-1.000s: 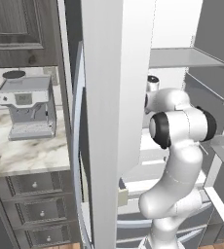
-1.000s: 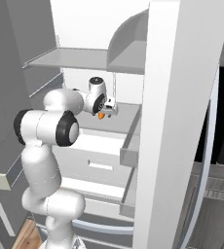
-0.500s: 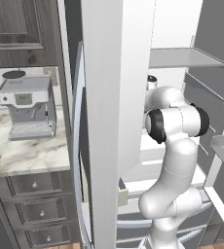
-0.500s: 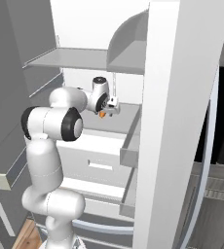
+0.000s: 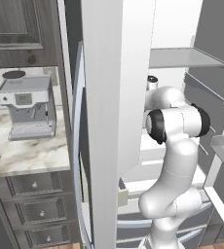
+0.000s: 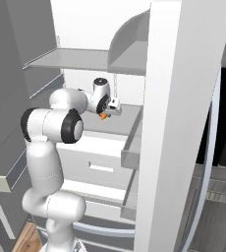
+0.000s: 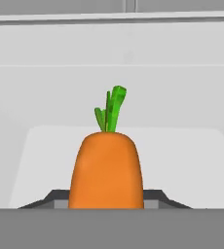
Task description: Take the cheese, fish, and carrot from the fridge and place them on the plate on the dining counter to create an appetizer plate.
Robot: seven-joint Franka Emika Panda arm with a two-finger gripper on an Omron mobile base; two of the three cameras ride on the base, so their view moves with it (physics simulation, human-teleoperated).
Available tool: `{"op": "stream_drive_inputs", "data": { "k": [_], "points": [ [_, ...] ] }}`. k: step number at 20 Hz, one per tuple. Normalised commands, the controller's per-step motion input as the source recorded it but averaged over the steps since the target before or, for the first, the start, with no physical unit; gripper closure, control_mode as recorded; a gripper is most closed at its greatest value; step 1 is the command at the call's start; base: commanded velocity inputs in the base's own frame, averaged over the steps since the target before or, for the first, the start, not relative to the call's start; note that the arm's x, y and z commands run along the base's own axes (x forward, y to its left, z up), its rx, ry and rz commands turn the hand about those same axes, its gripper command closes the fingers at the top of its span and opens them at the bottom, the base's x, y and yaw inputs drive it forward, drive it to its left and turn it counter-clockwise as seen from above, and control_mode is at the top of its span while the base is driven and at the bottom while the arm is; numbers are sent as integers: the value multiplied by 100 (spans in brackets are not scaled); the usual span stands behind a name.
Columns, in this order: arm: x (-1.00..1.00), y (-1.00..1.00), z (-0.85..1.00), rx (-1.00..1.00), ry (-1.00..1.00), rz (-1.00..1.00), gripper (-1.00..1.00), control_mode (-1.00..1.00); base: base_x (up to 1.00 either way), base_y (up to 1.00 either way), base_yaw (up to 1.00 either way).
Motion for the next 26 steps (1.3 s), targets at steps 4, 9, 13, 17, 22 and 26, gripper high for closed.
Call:
{"op": "stream_drive_inputs", "data": {
  "k": [4,9,13,17,22,26],
  "points": [
    [-76,0,4,0,-22,0,100,-100,0,0,0],
    [-100,-6,54,0,-23,-3,100,-100,0,0,0],
    [-100,-17,79,0,-12,-8,100,-100,0,0,0],
    [-100,-16,83,0,-5,-7,100,-100,0,0,0],
    [-100,-2,66,-1,0,-5,100,-100,0,0,0],
    [-100,0,35,-2,9,-3,100,-100,0,0,0]
  ]
}}
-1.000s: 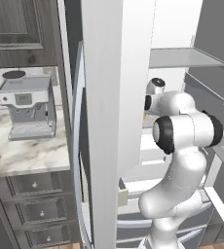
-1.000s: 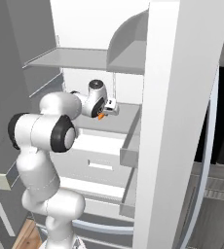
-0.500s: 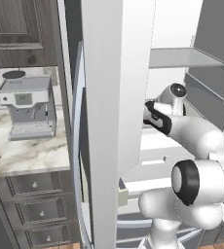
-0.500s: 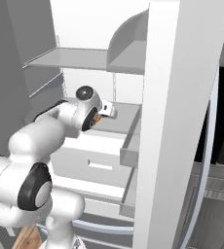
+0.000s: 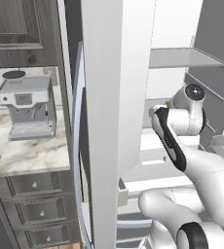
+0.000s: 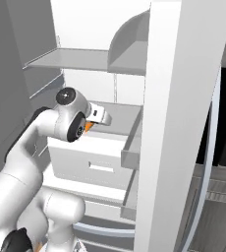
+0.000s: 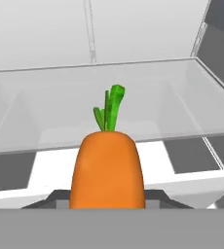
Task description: Take the cheese, fish, and carrot from the fridge and place them on the plate on the dining counter to create an appetizer plate.
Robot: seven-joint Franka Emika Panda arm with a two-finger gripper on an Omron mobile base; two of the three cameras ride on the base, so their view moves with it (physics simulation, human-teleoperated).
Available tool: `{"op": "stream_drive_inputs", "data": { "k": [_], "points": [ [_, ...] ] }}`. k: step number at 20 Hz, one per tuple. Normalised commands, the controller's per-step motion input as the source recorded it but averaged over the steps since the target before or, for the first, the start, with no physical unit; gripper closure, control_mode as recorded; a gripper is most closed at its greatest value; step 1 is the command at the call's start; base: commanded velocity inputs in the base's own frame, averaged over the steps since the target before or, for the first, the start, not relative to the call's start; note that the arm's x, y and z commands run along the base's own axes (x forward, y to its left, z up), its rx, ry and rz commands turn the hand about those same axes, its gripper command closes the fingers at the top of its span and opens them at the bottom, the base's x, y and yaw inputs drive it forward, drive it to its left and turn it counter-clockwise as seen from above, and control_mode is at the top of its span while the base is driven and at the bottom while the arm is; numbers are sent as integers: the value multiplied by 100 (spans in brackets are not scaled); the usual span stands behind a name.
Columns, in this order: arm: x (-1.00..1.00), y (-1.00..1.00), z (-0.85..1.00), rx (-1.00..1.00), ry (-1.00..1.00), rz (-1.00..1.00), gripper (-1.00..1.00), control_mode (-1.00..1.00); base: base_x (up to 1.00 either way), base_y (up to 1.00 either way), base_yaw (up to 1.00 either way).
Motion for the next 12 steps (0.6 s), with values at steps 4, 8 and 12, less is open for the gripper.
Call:
{"op": "stream_drive_inputs", "data": {
  "k": [4,8,12],
  "points": [
    [-77,0,7,-3,17,0,100,-100,0,0,0],
    [-42,0,1,-1,23,0,100,-100,0,0,0],
    [-5,0,0,0,29,0,100,-100,0,0,0]
  ]
}}
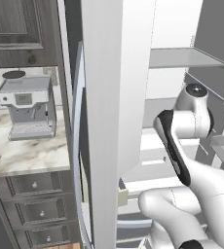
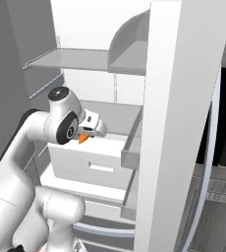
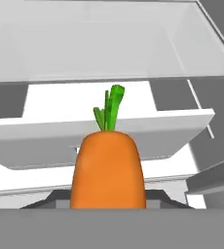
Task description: Take the cheese, fish, and carrot from the fridge and place them on the plate on the dining counter to create an appetizer plate.
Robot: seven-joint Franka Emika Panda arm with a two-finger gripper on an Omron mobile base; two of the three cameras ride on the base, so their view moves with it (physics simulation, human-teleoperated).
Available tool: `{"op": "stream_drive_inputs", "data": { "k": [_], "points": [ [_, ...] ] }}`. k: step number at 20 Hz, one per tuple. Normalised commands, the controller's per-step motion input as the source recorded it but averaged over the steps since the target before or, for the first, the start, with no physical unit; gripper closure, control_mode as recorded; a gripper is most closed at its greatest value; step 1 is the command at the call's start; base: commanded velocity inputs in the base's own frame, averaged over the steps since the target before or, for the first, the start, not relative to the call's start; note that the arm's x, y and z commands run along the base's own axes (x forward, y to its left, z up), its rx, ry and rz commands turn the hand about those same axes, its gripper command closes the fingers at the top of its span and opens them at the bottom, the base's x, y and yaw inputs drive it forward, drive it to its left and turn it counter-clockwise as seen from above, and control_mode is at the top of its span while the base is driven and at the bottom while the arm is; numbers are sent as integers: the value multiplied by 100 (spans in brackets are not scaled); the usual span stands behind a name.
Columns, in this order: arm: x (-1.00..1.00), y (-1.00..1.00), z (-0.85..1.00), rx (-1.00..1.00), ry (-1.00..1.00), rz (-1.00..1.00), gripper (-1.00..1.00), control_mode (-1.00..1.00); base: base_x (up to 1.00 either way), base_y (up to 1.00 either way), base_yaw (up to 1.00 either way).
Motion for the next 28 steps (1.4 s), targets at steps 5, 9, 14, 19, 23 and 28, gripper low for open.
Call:
{"op": "stream_drive_inputs", "data": {
  "k": [5,9,14,19,23,28],
  "points": [
    [-6,-1,0,0,7,0,100,100,-23,0,0],
    [0,0,0,0,0,0,100,100,-99,-6,0],
    [0,0,0,0,0,0,100,100,-100,-2,0],
    [0,0,0,0,0,0,100,100,-89,0,-19],
    [0,0,0,0,0,0,100,100,-31,0,-86],
    [0,0,0,0,0,0,100,100,-18,0,-92]
  ]
}}
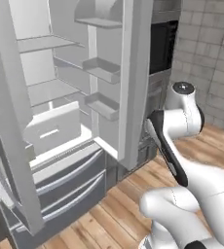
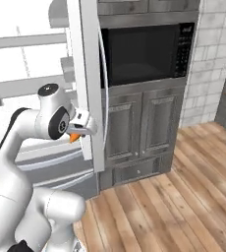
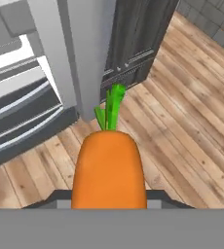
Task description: Take the cheese, fish, and carrot from the fridge and place them on the plate on the dining counter to create an appetizer plate.
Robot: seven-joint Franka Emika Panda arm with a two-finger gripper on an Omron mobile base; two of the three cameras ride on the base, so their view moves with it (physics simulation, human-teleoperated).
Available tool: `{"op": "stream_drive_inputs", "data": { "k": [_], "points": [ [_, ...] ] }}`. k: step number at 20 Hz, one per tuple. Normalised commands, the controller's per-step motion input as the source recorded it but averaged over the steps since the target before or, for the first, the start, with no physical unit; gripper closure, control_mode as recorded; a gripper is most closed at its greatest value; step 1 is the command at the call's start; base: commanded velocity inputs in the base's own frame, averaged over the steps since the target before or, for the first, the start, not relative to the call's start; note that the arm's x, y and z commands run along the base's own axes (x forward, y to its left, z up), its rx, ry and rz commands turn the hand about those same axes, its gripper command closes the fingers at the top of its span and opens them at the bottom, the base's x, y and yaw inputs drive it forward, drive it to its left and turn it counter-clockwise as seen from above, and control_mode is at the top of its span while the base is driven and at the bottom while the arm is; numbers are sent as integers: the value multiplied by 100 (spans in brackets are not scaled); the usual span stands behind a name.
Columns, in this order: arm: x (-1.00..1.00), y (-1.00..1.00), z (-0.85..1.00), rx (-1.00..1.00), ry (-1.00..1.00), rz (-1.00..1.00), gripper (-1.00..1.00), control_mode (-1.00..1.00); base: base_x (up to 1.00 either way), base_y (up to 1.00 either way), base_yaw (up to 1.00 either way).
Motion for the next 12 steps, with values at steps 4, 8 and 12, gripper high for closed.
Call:
{"op": "stream_drive_inputs", "data": {
  "k": [4,8,12],
  "points": [
    [0,0,0,0,0,0,100,100,-14,-1,-88],
    [0,0,0,0,0,0,100,100,0,-25,-85],
    [0,0,0,0,0,0,100,100,33,-31,-71]
  ]
}}
